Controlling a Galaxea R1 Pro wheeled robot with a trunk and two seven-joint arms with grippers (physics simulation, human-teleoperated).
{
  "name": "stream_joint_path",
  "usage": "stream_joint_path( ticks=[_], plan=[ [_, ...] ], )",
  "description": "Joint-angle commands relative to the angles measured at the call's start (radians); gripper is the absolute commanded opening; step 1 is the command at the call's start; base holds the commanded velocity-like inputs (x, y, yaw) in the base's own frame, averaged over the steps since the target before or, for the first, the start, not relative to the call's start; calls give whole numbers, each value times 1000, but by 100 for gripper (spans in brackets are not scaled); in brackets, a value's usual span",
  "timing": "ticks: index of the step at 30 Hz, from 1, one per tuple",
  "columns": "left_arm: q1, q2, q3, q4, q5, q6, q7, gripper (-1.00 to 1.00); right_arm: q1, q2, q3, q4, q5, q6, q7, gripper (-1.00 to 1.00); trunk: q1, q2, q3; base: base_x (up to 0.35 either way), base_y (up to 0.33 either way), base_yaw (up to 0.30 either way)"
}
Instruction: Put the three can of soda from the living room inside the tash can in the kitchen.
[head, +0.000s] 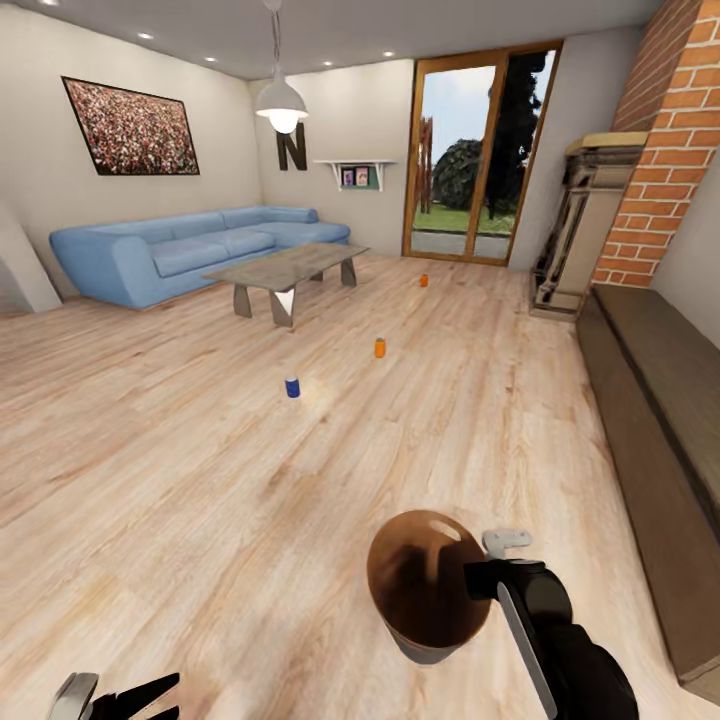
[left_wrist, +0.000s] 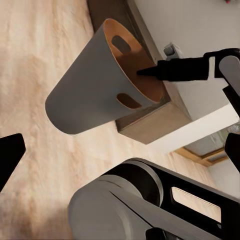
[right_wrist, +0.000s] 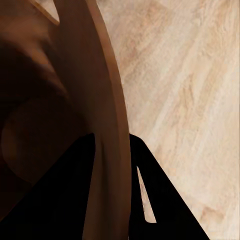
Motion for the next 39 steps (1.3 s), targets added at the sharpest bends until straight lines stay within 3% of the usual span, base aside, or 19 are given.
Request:
stream_joint_path(
  ticks=[1,12,19,28,39],
  plan=[
    [0,0,0,0,0,0,0,100,0,0,0,0,-11,-1,3,-100,0,0,-1,282,250,256],
    [0,1,-1,22,0,-1,0,100,0,0,0,0,-11,-1,3,-100,0,0,-3,300,191,270],
    [-1,1,-2,23,0,0,0,100,0,0,0,0,-11,-1,3,-100,0,0,-2,345,15,76],
    [0,3,-2,23,0,0,0,100,0,0,0,0,-11,-1,3,-100,0,0,-1,344,74,-34],
    [-1,4,-1,23,0,0,0,100,-1,0,0,0,-11,-1,4,-100,0,0,4,307,218,-227]
  ],
)
